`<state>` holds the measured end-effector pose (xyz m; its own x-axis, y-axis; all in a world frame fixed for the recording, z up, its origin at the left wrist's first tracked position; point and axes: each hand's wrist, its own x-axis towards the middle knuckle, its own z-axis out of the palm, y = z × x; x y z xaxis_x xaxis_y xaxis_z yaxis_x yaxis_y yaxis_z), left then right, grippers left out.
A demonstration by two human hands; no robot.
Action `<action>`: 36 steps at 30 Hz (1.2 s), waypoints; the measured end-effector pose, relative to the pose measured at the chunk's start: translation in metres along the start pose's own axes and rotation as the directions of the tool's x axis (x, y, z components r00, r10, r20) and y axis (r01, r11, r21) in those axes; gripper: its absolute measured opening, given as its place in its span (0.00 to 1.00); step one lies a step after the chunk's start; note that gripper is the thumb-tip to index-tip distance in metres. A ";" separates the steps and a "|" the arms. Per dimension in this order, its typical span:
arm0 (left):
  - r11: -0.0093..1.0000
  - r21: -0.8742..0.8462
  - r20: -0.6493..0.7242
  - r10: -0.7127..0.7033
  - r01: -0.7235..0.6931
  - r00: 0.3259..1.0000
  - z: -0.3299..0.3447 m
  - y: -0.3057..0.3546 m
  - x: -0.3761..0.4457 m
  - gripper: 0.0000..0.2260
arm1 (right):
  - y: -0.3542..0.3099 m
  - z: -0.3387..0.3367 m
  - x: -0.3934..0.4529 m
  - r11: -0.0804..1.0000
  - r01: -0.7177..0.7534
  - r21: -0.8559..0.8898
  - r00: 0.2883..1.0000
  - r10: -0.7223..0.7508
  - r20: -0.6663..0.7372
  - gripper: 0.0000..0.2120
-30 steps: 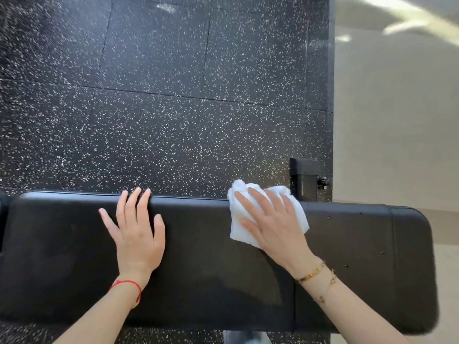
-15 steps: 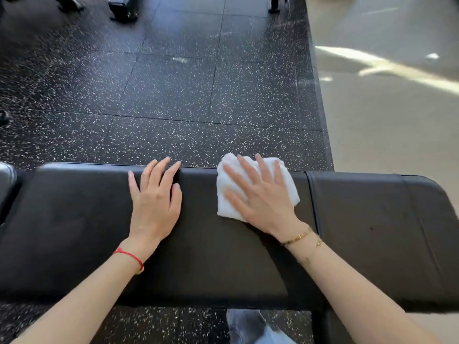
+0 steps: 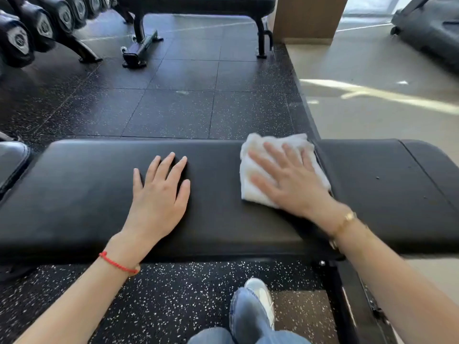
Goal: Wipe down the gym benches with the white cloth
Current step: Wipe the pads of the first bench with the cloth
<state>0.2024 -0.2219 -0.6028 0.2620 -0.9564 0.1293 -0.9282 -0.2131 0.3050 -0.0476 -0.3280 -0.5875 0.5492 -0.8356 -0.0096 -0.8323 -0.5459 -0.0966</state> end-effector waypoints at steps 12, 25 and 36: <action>0.990 -0.139 -0.178 0.010 -0.035 0.984 -0.005 0.001 -0.019 0.17 | -0.060 0.013 -0.105 0.978 0.147 -0.150 0.983 -0.162 -0.089 0.30; 0.984 -0.163 -0.221 0.029 -0.067 0.975 -0.004 -0.002 -0.018 0.18 | -0.089 0.031 -0.108 0.934 0.166 -0.316 0.949 -0.239 -0.206 0.30; 0.982 -0.169 -0.247 0.035 -0.079 0.968 0.002 -0.004 -0.016 0.18 | -0.093 0.038 -0.117 0.981 -0.018 -0.195 0.955 -0.041 -0.293 0.29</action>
<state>0.2019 -0.2065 -0.6077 0.2862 -0.8841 0.3694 -0.8880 -0.0999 0.4489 -0.0316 -0.1775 -0.6154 0.5364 -0.7937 0.2867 -0.8407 -0.5323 0.0993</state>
